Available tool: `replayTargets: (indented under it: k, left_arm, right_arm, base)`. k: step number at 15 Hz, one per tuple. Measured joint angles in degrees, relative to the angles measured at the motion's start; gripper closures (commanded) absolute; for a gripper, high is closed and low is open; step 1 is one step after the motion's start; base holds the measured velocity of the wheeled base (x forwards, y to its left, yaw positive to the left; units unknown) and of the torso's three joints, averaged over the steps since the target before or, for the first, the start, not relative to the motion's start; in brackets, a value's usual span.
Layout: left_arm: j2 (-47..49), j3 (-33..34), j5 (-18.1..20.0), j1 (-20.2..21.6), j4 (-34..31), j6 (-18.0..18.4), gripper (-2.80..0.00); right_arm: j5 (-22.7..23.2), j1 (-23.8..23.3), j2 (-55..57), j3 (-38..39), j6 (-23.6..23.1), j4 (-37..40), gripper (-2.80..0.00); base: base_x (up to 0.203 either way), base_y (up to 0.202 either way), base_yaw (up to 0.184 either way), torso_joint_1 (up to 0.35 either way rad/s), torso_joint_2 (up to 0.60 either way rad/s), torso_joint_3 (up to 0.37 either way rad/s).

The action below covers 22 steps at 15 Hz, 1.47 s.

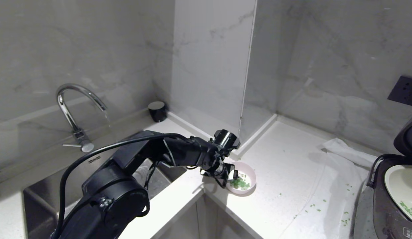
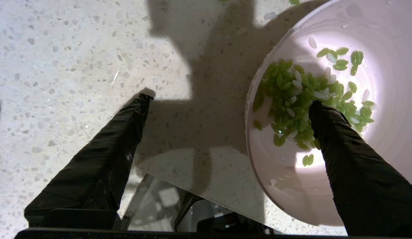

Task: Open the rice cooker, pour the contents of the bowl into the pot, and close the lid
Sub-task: Pick up the bowl on the table

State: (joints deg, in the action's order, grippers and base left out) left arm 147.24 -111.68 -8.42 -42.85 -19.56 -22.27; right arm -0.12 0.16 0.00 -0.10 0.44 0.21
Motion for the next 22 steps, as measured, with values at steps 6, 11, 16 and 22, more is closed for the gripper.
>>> replayTargets:
  k: [6, 11, 16, 22]
  left_arm:
    - [0.56, -0.10, 0.05, -0.38, 0.46, -0.02, 0.00]
    - [0.11, 0.21, 0.10, -0.32, -3.30, -0.11, 0.00]
    - [-0.32, 0.43, 0.29, 0.00, -4.49, -0.41, 0.00]
    - [-4.40, 1.23, 3.18, 3.36, -7.63, -3.96, 0.00]
  right_arm:
    - [0.01, 0.00, 0.00, 0.00, 0.02, 0.01, 0.00]
    - [0.02, 0.00, 0.00, 0.00, 0.01, -0.01, 0.00]
    - [0.00, 0.00, 0.00, -0.01, -0.01, -0.02, 0.00]
    - [0.01, 0.00, 0.00, -0.01, 0.00, 0.00, 0.00]
  base:
    - [0.000, 0.000, 0.000, 0.000, 0.00, 0.000]
    - [0.000, 0.000, 0.000, 0.000, 0.00, 0.000]
    - [0.000, 0.000, 0.000, 0.000, 0.00, 0.000]
    - [0.000, 0.000, 0.000, 0.000, 0.00, 0.000]
